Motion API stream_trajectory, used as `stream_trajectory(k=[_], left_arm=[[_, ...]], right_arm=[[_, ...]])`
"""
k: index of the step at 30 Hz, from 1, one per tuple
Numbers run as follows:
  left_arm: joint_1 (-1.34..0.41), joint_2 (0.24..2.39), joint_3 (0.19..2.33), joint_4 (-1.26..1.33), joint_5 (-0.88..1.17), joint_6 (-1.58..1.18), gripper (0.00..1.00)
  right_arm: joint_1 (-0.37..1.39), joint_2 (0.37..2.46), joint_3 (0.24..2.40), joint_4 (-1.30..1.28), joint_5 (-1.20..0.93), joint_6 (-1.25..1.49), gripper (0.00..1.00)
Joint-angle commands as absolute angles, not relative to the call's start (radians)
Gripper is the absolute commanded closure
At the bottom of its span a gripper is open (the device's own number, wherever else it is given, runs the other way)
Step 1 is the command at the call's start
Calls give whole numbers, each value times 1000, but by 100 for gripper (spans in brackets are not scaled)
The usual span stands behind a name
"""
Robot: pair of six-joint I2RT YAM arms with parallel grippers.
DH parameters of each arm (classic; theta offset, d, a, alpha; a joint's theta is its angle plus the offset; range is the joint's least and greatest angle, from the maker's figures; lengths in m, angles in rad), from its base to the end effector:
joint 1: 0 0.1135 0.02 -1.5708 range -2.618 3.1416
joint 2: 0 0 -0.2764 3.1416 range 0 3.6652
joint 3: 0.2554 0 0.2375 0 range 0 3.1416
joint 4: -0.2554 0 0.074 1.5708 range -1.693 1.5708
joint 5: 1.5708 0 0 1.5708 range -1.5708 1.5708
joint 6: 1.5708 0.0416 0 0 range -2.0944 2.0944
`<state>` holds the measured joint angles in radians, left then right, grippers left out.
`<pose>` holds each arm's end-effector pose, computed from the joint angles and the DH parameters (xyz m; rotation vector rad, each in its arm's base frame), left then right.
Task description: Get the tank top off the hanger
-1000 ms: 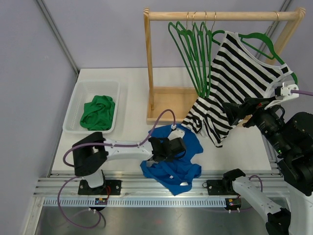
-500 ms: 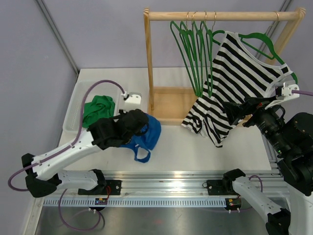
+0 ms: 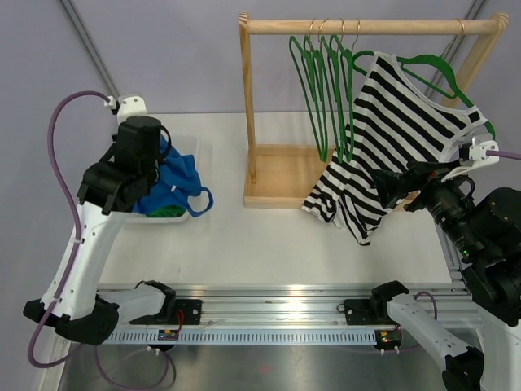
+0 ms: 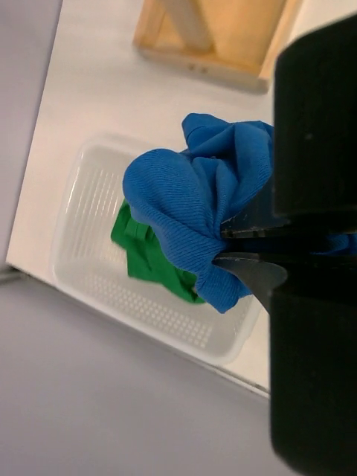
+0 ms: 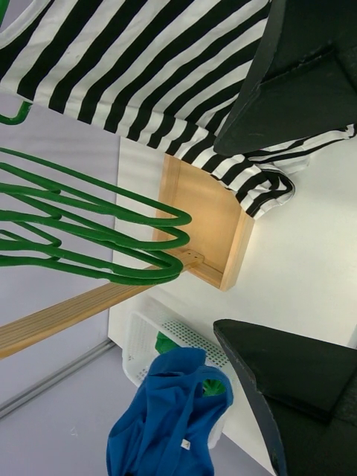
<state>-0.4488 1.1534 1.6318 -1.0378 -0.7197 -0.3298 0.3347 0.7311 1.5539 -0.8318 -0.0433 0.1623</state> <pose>0.1683 -0.0506 0.4694 -0.2895 1.9701 0.2688 0.0392 0.0155 0.5063 -0.1714 1.5864 0.4223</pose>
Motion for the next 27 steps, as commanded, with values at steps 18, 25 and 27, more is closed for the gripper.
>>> stream_trajectory(k=[18, 25, 27], left_arm=[[72, 1635, 1853, -971, -220, -291, 28], [65, 1446, 1763, -954, -85, -299, 1], [45, 1337, 1633, -884, -35, -298, 1]], right_arm=[[342, 946, 1713, -871, 334, 130, 0], [334, 1186, 2024, -953, 537, 109, 0], [325, 1251, 2090, -957, 551, 95, 1]])
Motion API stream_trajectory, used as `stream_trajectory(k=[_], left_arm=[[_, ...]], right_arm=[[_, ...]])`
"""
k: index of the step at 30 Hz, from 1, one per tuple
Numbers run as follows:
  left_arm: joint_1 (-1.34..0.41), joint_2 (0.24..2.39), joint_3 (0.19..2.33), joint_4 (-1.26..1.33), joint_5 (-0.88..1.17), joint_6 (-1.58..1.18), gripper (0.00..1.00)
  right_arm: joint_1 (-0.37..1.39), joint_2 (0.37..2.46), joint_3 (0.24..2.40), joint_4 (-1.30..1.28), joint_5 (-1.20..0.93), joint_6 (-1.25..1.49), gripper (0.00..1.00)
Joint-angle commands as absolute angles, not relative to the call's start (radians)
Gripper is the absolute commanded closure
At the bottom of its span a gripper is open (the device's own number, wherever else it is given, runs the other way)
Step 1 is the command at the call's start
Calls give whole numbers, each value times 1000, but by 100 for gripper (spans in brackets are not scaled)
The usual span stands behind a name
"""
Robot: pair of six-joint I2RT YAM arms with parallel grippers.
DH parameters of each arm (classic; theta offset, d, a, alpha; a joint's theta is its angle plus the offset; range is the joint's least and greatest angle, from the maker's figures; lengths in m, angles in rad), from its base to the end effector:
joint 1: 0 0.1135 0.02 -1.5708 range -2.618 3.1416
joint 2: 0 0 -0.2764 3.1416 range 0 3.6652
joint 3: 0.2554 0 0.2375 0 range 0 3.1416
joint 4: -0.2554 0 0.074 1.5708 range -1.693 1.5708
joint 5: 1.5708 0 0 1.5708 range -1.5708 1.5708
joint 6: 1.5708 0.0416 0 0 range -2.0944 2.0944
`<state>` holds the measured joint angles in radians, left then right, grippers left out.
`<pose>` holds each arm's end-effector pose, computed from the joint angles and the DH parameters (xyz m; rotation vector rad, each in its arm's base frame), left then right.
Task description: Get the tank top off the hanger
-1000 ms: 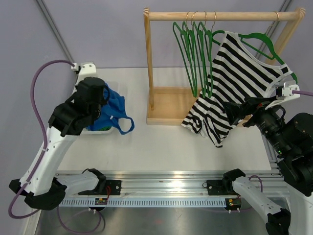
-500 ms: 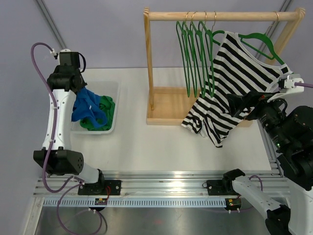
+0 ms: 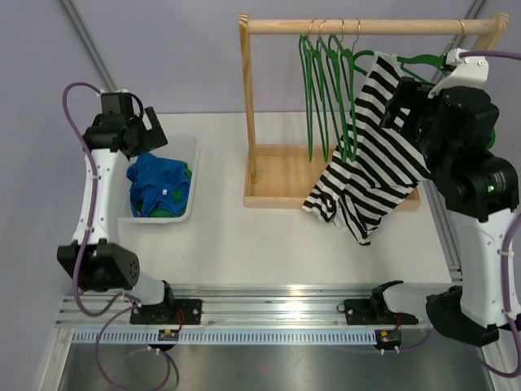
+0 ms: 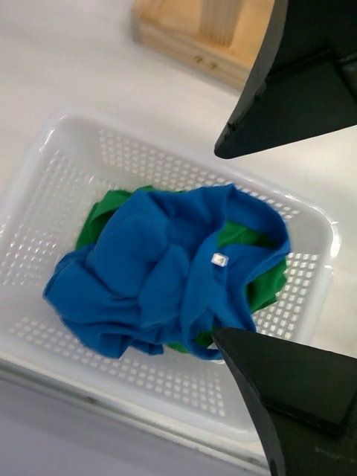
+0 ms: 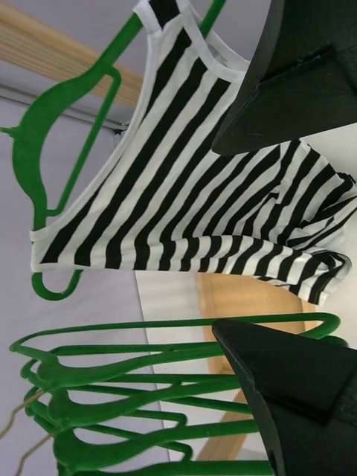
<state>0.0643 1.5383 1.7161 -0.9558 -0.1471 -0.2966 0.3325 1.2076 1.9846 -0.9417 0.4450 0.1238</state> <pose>0.3076 0.0259 0.4086 -0.4905 2.2869 0.0577 0.1511 0.0332 0.5575 0.1462 1.7133 -0.0485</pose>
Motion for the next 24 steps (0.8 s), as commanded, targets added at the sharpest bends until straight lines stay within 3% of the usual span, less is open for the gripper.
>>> stream_trajectory(k=[1, 8, 12, 18, 24], left_arm=[[13, 1228, 1585, -864, -31, -299, 1], [-124, 821, 1113, -743, -9, -299, 1], [-167, 695, 932, -753, -29, -291, 1], [-259, 580, 874, -733, -72, -311, 1], [-313, 627, 856, -730, -75, -322, 1]], right_arm=[[322, 1275, 2152, -972, 554, 84, 0], [253, 1489, 2353, -1060, 566, 49, 0], [193, 1497, 2350, -1031, 532, 34, 1], [111, 1462, 2260, -945, 457, -60, 1], [25, 1430, 2131, -842, 367, -224, 2]])
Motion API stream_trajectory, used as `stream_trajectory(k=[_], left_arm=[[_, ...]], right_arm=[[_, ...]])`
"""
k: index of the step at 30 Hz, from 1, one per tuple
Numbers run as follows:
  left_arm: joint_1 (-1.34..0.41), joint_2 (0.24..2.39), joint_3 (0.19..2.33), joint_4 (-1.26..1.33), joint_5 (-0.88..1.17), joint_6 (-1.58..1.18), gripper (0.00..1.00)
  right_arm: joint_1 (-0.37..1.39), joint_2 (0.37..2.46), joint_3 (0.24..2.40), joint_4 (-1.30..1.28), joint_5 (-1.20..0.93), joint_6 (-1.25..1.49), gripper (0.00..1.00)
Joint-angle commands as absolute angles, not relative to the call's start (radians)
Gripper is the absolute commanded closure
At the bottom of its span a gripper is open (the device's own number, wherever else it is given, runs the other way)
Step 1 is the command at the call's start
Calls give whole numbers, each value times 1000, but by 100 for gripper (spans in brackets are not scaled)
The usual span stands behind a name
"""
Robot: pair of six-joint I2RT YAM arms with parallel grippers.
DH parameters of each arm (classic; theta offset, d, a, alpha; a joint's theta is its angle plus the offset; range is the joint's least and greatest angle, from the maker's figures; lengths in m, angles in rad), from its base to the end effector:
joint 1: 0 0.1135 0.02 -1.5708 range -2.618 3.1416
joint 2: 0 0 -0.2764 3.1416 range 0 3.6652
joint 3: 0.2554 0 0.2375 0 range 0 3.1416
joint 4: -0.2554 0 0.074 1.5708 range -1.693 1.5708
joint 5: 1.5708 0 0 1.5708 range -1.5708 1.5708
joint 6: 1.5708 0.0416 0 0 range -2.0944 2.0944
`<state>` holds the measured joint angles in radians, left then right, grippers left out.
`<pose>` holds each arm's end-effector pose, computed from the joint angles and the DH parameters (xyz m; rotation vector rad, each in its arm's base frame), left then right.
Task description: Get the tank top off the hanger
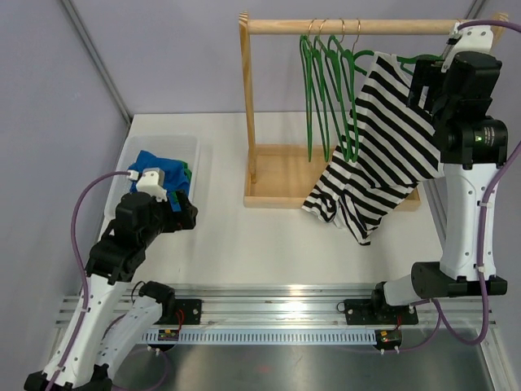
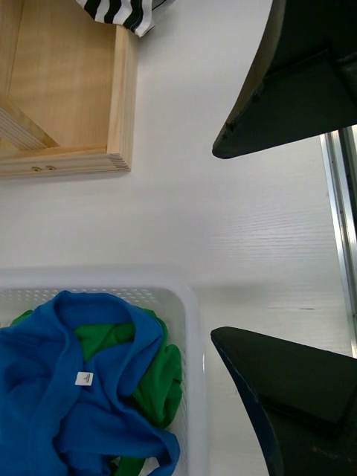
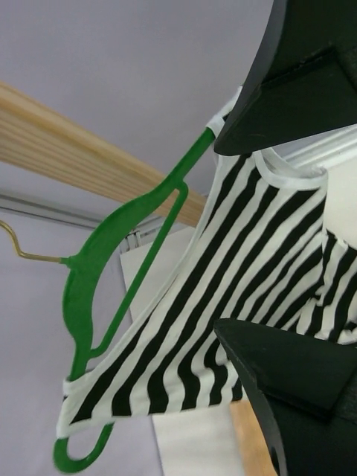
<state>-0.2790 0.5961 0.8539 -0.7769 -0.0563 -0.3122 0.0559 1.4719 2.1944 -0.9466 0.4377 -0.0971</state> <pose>0.0953 -0.0249 0.3280 -0.0692 2.1018 -0.2989 0.2349 -0.0045 0.5607 0.1774 1.7841 -0.4216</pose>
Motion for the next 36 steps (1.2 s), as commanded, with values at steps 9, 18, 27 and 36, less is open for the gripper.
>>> stream_trajectory(k=[9, 18, 27, 36], left_arm=[[-449, 663, 871, -758, -156, -341, 1], [-500, 629, 864, -753, -158, -341, 1], [-552, 603, 864, -761, -176, -347, 1], [-580, 595, 864, -764, -189, -351, 1]], right_arm=[[9, 1384, 2003, -747, 232, -377, 1], [-75, 1427, 2016, -704, 244, -423, 1], [-164, 1511, 2023, -735, 98, -364, 17], [-178, 1480, 2003, -765, -58, -330, 51]])
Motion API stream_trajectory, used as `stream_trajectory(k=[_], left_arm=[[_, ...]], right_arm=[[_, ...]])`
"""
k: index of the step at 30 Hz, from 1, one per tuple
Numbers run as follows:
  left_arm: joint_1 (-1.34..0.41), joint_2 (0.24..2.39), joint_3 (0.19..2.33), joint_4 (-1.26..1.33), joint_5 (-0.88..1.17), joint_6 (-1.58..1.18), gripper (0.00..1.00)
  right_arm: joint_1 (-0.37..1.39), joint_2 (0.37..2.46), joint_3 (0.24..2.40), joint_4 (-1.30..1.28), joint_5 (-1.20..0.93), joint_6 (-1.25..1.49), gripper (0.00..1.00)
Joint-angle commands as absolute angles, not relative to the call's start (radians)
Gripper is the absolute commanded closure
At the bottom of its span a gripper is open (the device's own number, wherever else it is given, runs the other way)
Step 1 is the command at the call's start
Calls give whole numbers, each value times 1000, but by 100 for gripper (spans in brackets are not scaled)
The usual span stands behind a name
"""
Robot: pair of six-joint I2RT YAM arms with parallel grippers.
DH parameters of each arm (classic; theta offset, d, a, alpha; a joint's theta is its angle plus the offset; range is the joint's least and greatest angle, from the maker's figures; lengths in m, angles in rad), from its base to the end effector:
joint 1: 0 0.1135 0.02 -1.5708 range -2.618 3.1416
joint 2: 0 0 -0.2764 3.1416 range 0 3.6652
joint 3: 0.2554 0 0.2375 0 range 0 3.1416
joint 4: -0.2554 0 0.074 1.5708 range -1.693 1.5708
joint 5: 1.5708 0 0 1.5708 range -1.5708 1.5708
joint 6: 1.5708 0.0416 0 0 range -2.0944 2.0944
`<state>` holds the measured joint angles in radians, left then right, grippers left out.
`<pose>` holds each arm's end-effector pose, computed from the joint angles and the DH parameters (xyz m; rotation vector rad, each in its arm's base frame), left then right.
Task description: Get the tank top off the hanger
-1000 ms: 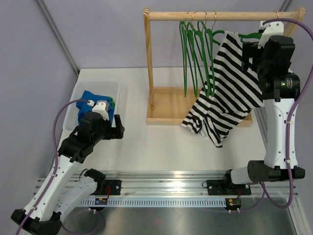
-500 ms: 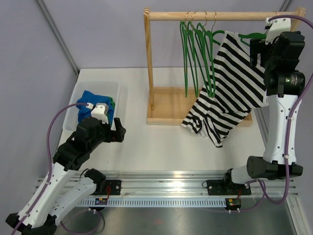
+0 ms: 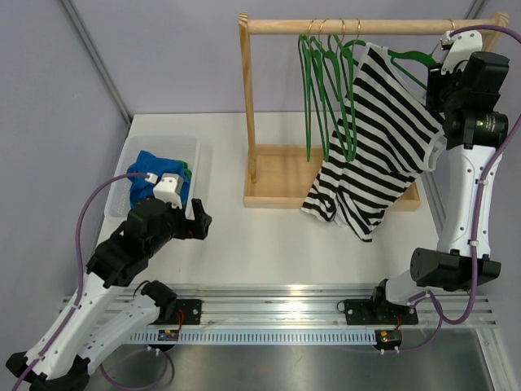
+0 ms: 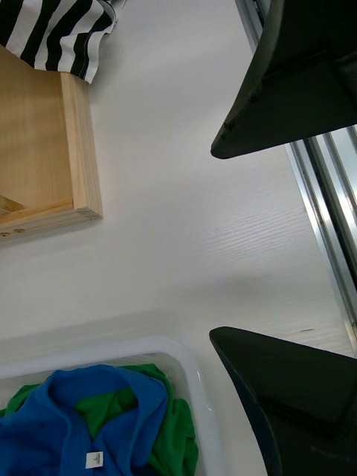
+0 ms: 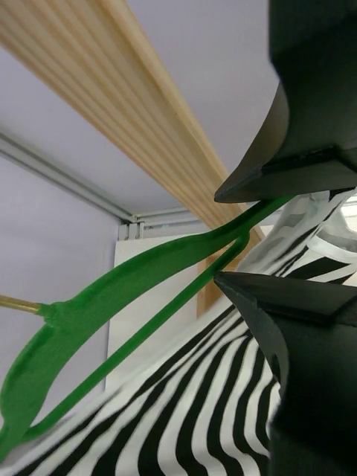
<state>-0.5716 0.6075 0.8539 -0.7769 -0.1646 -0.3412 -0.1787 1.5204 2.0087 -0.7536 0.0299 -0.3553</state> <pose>0.0882 -0.0486 0.3273 0.1438 2.1110 -0.3770 0.2875 -0.0532 0.5200 -0.1424 1.8493 -0.4009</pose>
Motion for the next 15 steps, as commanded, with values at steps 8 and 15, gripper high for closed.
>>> stream_trajectory(k=[8, 15], left_arm=[[-581, 604, 864, -761, -179, -350, 1], [-581, 612, 865, -761, -175, -347, 1]], right_arm=[[-179, 1448, 1999, -810, -130, -279, 59], [-178, 1407, 1942, -834, -195, -233, 55]])
